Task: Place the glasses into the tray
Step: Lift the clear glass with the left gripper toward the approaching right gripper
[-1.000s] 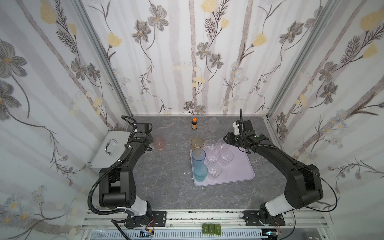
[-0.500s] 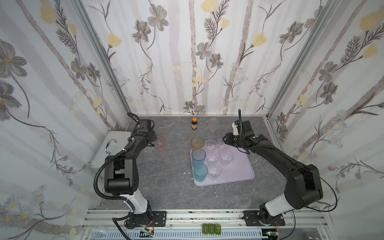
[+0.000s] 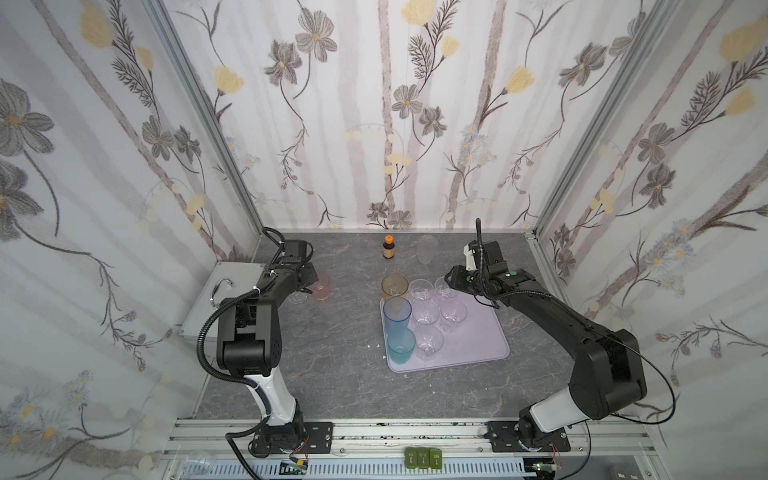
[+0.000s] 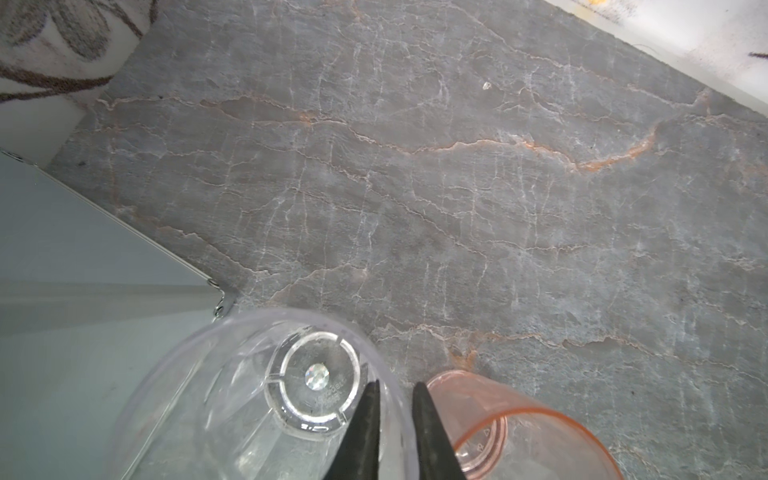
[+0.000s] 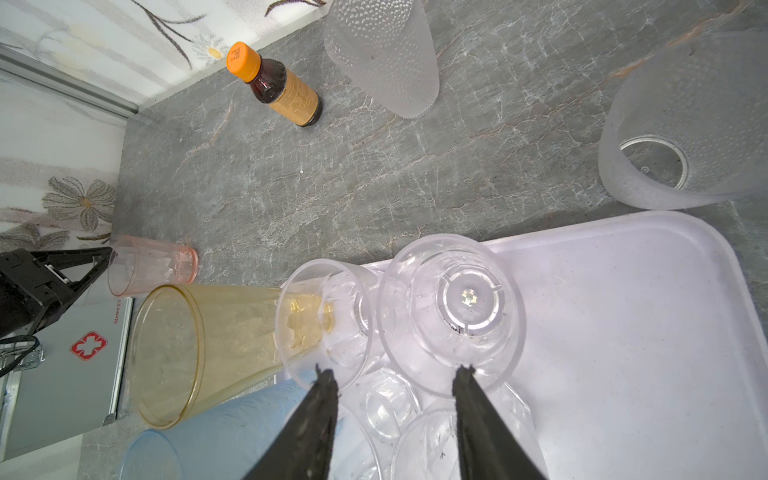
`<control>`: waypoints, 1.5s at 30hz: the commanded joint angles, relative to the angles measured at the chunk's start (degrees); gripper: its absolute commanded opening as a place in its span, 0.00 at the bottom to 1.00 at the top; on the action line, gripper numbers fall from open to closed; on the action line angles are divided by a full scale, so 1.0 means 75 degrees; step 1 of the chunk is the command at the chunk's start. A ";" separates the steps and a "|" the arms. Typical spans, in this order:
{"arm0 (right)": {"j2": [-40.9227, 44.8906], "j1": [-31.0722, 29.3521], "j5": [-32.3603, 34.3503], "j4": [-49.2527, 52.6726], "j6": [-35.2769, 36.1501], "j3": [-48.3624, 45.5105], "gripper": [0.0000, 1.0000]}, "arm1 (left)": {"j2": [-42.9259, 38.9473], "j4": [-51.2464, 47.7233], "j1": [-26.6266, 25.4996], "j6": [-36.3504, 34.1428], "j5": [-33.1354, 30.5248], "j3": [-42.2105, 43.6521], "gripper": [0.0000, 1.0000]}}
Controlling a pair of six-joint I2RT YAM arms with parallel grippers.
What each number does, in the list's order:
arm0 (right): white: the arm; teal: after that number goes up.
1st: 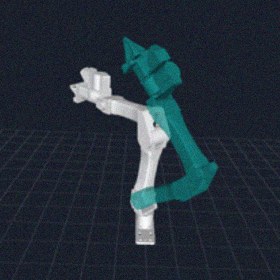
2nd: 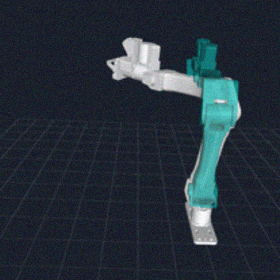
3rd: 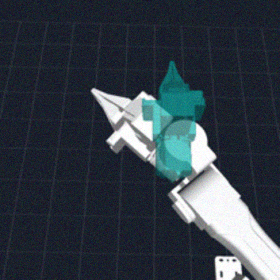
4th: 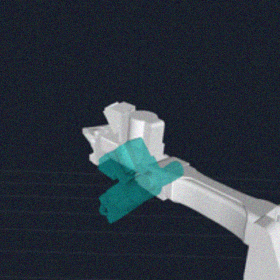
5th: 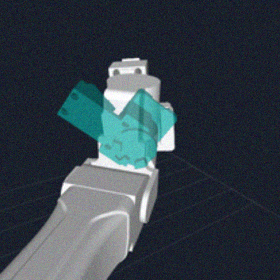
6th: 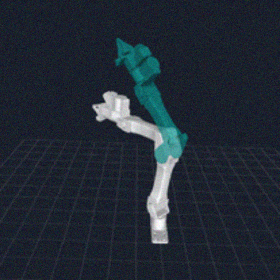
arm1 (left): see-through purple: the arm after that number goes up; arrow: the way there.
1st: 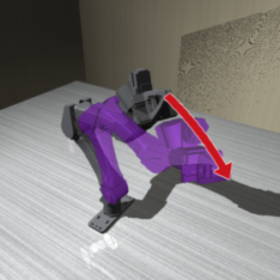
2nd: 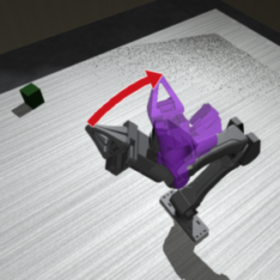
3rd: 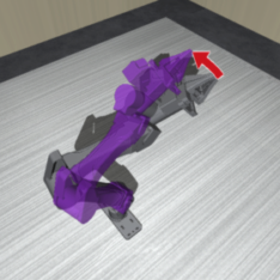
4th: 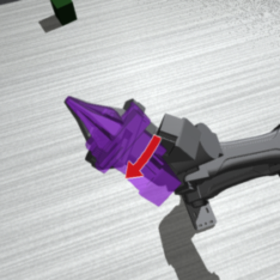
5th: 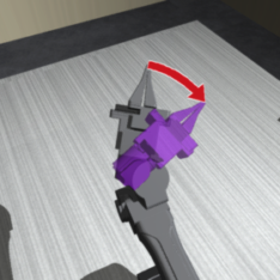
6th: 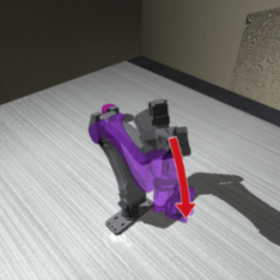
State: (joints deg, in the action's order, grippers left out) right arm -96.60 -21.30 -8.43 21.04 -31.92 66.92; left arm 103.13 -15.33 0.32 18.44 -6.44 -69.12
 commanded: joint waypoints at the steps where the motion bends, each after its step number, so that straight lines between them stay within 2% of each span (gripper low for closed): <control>1: 0.0004 -0.0007 0.0117 -0.0028 -0.0029 0.0053 0.46 | -0.0119 -0.0018 -0.0007 -0.0056 -0.0144 0.0109 0.08; 3: 0.0002 -0.0023 0.0123 -0.0016 -0.0029 0.0088 0.46 | -0.0328 -0.0013 -0.0010 -0.0011 -0.0083 0.0179 0.01; 4: 0.0016 -0.0030 0.0117 -0.0010 -0.0024 0.0090 0.46 | -0.0431 -0.0018 -0.0007 0.0011 -0.0071 0.0201 0.00; 10: 0.0019 -0.0065 0.0154 0.0013 -0.0061 0.0088 0.46 | -0.1229 -0.0095 -0.0073 0.0035 0.0052 0.0220 0.00; 14: 0.0142 -0.0147 0.0253 0.0005 -0.0169 0.0107 0.46 | -0.2004 -0.0315 -0.0408 0.0162 -0.0221 -0.0131 0.00; 17: 0.0375 -0.0257 0.0345 0.0042 -0.0332 0.0177 0.46 | -0.2594 -0.0369 -0.0893 0.0737 -0.0032 -0.0595 0.00; 19: 0.0603 -0.0391 0.0379 -0.0044 -0.0471 0.0216 0.46 | -0.2756 -0.0370 -0.1552 0.1102 0.0151 -0.1043 0.00; 21: 0.0931 -0.0537 0.0469 -0.0195 -0.0566 0.0273 0.46 | -0.2693 -0.0369 -0.2485 0.1025 -0.0028 -0.1529 0.00; 25: 0.1359 -0.0564 0.0651 -0.0133 -0.0628 0.0506 0.46 | -0.2206 -0.0364 -0.3866 -0.0152 -0.0102 -0.2350 0.00; 30: 0.1999 -0.0426 0.0763 0.0269 -0.0221 0.0769 0.47 | -0.1912 -0.0313 -0.5084 -0.2666 0.0851 -0.2660 0.00; 33: 0.2250 -0.0284 0.0092 0.0495 0.0011 0.0913 0.48 | -0.2026 -0.0024 -0.5616 -0.4235 0.1153 -0.2273 0.00; 36: 0.2147 -0.0277 -0.0709 0.1263 0.0306 0.1532 0.49 | -0.2511 0.0872 -0.6149 -0.5841 0.1641 -0.1290 0.00; 40: 0.2192 -0.0275 -0.0804 0.2113 0.0675 0.2041 0.51 | -0.2939 0.1973 -0.6244 -0.6715 0.2160 -0.0327 0.00; 45: 0.1960 -0.0433 -0.0800 0.2808 0.0967 0.2371 0.53 | -0.2848 0.2185 -0.6483 -0.7371 0.2308 -0.0143 0.00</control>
State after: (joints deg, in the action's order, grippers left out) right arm -80.84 -23.81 -13.19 37.52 -27.27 83.55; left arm 81.69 -5.58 -47.59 -29.98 8.23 -70.46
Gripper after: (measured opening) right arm 0.522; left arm 0.069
